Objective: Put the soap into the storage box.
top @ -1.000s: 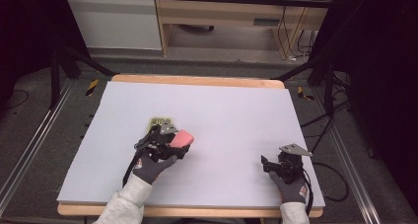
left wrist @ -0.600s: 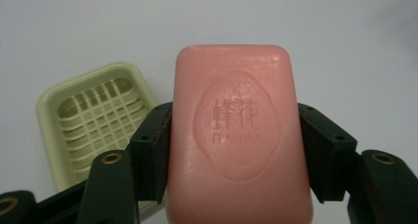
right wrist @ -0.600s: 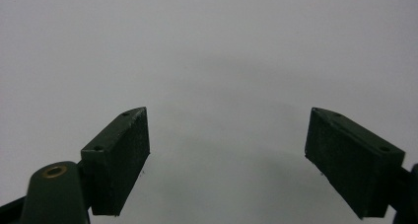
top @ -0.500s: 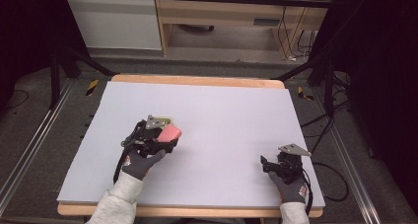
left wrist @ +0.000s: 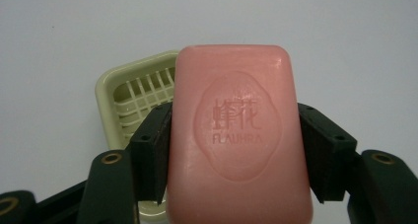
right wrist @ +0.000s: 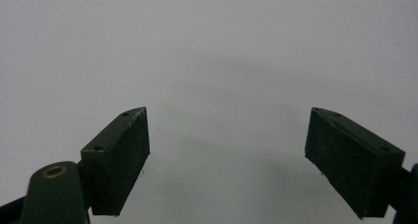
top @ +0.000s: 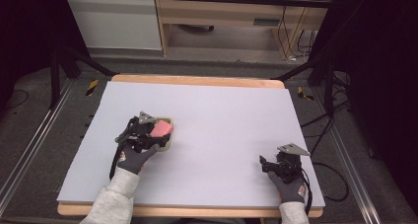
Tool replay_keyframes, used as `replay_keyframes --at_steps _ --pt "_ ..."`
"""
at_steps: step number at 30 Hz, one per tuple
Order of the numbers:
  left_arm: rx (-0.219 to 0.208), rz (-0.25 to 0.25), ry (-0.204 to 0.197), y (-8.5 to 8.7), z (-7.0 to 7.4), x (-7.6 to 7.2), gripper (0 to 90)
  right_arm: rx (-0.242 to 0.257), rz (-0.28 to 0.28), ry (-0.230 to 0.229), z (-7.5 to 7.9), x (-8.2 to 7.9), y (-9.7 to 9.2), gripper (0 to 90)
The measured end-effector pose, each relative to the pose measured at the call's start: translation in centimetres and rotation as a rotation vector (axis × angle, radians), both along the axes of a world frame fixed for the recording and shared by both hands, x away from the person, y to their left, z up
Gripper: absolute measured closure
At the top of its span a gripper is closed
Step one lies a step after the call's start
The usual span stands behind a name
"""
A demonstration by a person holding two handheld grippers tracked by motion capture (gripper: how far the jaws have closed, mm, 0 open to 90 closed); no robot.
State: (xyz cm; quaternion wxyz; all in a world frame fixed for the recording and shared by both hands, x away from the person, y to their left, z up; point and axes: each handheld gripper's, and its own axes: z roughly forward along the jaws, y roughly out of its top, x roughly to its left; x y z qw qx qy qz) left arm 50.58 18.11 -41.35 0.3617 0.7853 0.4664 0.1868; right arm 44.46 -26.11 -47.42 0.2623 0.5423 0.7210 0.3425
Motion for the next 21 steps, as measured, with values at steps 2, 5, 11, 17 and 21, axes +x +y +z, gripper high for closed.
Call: replay_keyframes --at_steps 2,5,11,17,21 --pt "0.003 0.009 0.0 0.1 -0.1 0.3 37.0 -0.002 0.0 0.0 0.0 0.0 0.0 17.3" --pt "0.01 0.017 0.005 0.4 -0.3 0.7 37.0 0.0 0.002 0.0 0.0 0.0 0.0 17.2" --pt "0.005 0.041 0.013 0.8 -0.9 1.6 37.0 0.003 -0.001 0.0 0.0 0.1 0.1 17.2" --pt "0.007 0.049 0.022 0.6 -1.5 2.3 37.0 0.001 0.002 -0.001 0.0 0.1 0.2 17.2" --pt "0.014 0.05 0.025 0.6 -1.8 2.7 37.0 0.006 0.004 0.001 0.0 0.1 0.1 17.2"
